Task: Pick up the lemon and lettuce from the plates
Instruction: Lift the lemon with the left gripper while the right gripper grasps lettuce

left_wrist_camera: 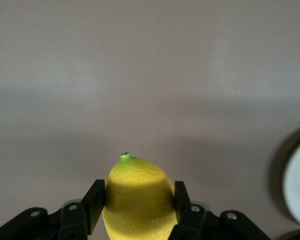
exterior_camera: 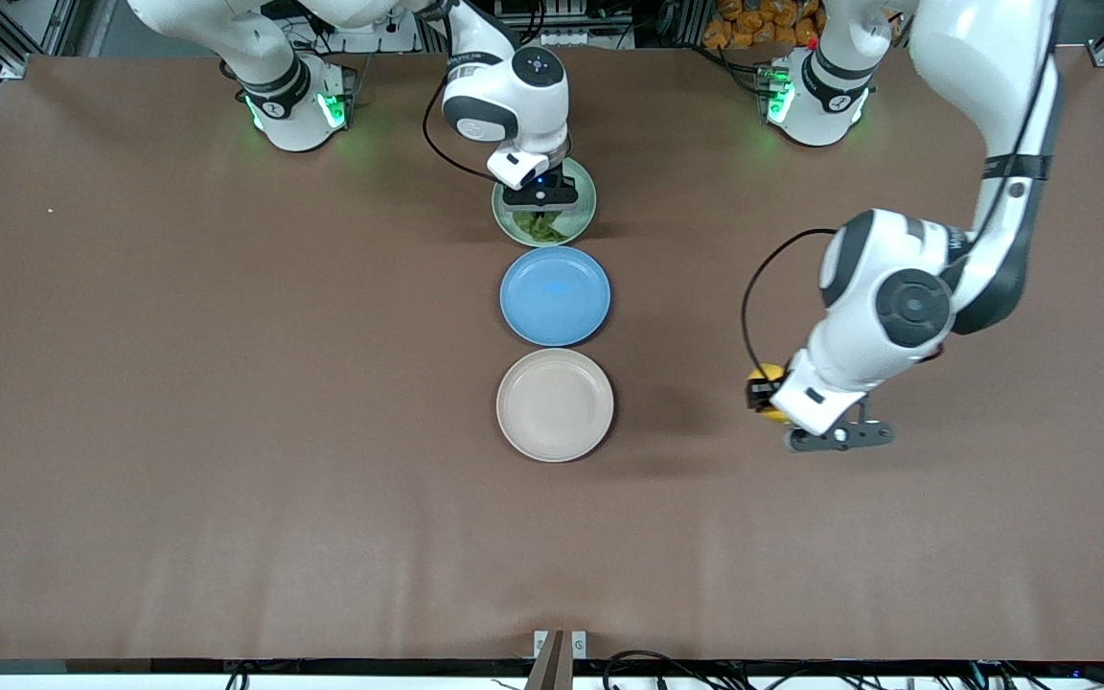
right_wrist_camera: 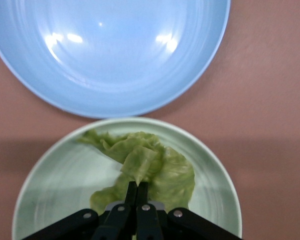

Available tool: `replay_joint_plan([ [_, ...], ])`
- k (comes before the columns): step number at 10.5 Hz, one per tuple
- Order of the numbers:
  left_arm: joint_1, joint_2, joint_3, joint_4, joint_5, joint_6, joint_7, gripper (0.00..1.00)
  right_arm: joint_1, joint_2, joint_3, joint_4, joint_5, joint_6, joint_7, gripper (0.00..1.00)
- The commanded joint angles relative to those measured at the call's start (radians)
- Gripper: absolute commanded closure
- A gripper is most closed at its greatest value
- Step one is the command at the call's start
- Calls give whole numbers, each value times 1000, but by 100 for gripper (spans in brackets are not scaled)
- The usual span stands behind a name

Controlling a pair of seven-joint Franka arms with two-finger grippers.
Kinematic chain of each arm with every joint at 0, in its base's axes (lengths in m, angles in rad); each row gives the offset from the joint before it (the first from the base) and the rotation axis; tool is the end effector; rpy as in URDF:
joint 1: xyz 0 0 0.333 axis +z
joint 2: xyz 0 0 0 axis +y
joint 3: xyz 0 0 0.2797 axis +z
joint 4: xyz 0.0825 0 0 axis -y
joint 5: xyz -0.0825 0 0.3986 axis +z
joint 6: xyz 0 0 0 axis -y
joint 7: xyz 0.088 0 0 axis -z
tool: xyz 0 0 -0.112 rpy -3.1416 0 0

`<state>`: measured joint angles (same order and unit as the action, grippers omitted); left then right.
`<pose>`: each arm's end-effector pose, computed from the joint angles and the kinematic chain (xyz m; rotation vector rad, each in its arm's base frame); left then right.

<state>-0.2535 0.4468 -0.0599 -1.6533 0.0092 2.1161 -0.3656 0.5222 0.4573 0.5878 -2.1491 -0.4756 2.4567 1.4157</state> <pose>0.6393 -0.2032 0.3094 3.1179 0.0835 0.0154 0.2353 0.5049 0.1657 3.0975 0.0486 0.0444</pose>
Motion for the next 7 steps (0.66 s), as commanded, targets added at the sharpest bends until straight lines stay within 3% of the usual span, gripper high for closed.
replay_joint_plan([
  [1,86,-56,-11,-98,22,-1,138,100,-28,-35,13,75,30,-93,19,100],
  [4,152,-14,-9,-137,43,21,232,100,-114,-173,46,122,214,-226,-157,100],
  [7,183,18,-9,-181,92,108,240,100,-249,-253,47,208,314,-399,-376,100],
])
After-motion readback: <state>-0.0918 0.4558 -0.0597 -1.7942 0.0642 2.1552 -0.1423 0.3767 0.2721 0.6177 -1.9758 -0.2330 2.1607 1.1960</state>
